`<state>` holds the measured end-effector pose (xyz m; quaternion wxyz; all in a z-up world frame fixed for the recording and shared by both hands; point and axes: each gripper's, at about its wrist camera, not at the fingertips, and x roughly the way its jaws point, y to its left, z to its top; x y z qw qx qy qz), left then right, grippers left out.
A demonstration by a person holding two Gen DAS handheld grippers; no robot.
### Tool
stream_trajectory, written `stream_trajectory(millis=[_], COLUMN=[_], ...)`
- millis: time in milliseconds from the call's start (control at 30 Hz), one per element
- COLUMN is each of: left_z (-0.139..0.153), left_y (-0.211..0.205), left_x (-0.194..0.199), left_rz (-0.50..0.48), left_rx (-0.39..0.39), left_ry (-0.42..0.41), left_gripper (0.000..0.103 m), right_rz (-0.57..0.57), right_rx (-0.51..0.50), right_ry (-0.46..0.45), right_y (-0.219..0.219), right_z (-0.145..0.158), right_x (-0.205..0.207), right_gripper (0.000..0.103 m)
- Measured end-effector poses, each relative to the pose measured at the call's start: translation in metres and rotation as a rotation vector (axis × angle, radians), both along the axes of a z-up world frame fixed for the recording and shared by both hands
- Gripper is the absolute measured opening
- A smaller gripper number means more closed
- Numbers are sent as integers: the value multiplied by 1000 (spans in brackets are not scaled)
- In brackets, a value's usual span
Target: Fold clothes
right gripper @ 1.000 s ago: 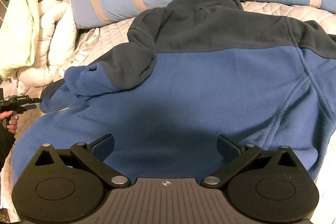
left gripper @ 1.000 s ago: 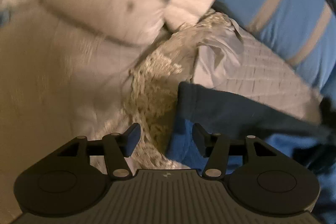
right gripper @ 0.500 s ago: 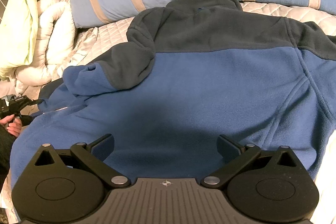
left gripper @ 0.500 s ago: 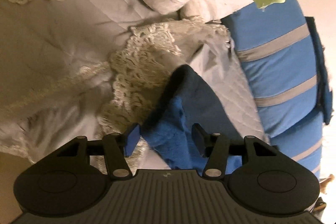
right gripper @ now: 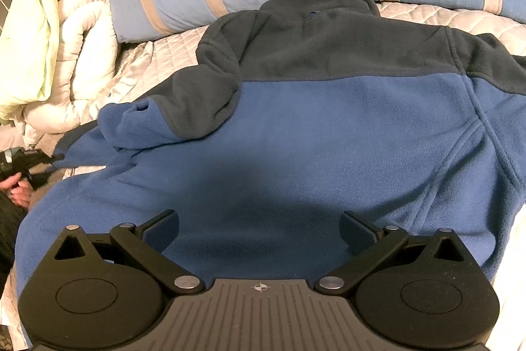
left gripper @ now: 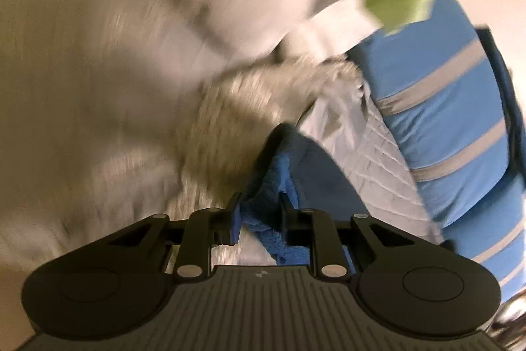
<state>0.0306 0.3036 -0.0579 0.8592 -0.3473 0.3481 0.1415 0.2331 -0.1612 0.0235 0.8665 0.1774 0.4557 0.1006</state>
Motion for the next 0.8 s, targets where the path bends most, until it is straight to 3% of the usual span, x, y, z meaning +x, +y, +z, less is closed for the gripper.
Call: stream_trajectory(millis=[167, 333, 467, 667, 800], left_z=[50, 70, 66, 40, 18], left_y=[-3, 15, 43, 45, 55], left_x=[3, -8, -19, -20, -12], left_rz=[38, 181, 279, 282, 275], left_rx=[344, 591, 621, 684, 629], left_ry=[15, 89, 144, 232, 330], left_gripper=[21, 20, 20, 21, 30], right_rz=[2, 1, 1, 3, 3], right_rx=[2, 11, 16, 18, 19], right_ry=[0, -2, -4, -5, -8], right_y=[-1, -3, -3, -4, -5], right_z=[0, -1, -1, -1, 0], right_x=[1, 1, 0, -1, -2], right_gripper=[103, 103, 103, 103, 103])
